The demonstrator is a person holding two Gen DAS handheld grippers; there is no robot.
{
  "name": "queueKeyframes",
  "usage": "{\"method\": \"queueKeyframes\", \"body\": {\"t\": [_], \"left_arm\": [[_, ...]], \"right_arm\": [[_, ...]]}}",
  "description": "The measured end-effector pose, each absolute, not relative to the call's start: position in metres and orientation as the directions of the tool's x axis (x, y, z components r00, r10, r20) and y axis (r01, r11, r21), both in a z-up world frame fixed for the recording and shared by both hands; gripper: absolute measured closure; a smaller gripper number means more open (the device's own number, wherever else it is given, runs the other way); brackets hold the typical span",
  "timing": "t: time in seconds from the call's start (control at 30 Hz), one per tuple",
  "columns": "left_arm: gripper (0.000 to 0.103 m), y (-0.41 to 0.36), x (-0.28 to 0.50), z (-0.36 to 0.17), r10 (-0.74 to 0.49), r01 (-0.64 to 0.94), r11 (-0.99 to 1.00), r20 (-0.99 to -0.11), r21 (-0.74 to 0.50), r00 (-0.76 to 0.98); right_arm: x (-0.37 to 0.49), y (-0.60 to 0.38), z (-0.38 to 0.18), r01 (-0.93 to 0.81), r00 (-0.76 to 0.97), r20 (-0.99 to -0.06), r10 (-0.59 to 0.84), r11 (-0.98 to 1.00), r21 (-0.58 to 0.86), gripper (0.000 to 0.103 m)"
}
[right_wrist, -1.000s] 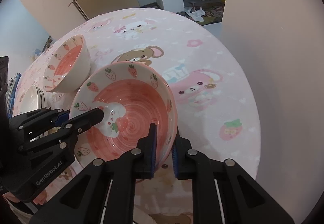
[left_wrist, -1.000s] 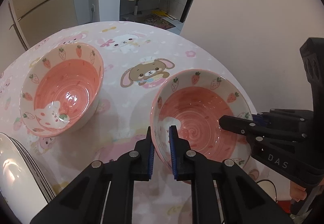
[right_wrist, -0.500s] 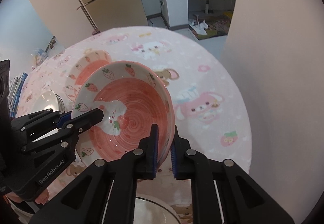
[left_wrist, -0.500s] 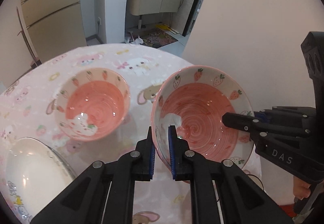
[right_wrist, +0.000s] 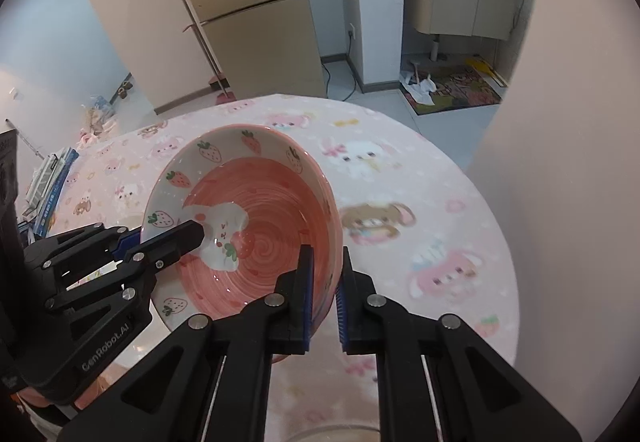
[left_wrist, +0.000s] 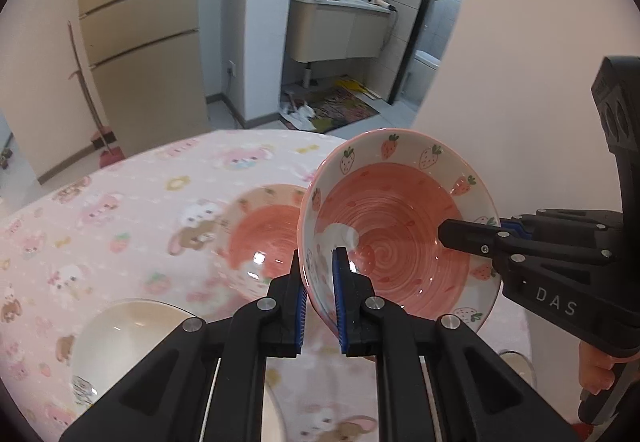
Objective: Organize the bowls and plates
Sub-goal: 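Carry the pink bowl with the left gripper and lower it into the other pink bowl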
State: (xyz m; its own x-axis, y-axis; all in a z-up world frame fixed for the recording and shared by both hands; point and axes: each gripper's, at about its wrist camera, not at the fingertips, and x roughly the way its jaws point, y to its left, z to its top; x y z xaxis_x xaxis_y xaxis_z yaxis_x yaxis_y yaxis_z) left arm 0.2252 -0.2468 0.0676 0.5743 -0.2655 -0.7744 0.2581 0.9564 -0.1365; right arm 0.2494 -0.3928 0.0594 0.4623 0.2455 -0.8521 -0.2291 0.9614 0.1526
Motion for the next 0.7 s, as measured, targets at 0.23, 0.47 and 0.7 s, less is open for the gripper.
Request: {"method": "queueKeyframes", "body": {"t": [0.23, 0.47, 0.7], "left_arm": [[0.09, -0.219, 0.243, 0.049, -0.242, 0.212, 0.966, -0.796, -0.146, 0.555], [0.09, -0.207, 0.254, 0.033, -0.232, 0.185, 0.97, -0.808, -0.155, 0.541], [0.09, -0.204, 0.259, 0.024, -0.225, 0.173, 0.973, -0.807, -0.155, 0.545]], "right_arm": [[0.271, -0.363, 0.042, -0.25, 0.44, -0.861, 0.255, 0.956, 0.155, 0.094], [0.284, -0.345, 0.03, -0.262, 0.428, -0.873, 0.234, 0.956, 0.128, 0.094], [0.289, -0.335, 0.024, -0.274, 0.441, -0.877, 0.19, 0.959, 0.07, 0.094]]}}
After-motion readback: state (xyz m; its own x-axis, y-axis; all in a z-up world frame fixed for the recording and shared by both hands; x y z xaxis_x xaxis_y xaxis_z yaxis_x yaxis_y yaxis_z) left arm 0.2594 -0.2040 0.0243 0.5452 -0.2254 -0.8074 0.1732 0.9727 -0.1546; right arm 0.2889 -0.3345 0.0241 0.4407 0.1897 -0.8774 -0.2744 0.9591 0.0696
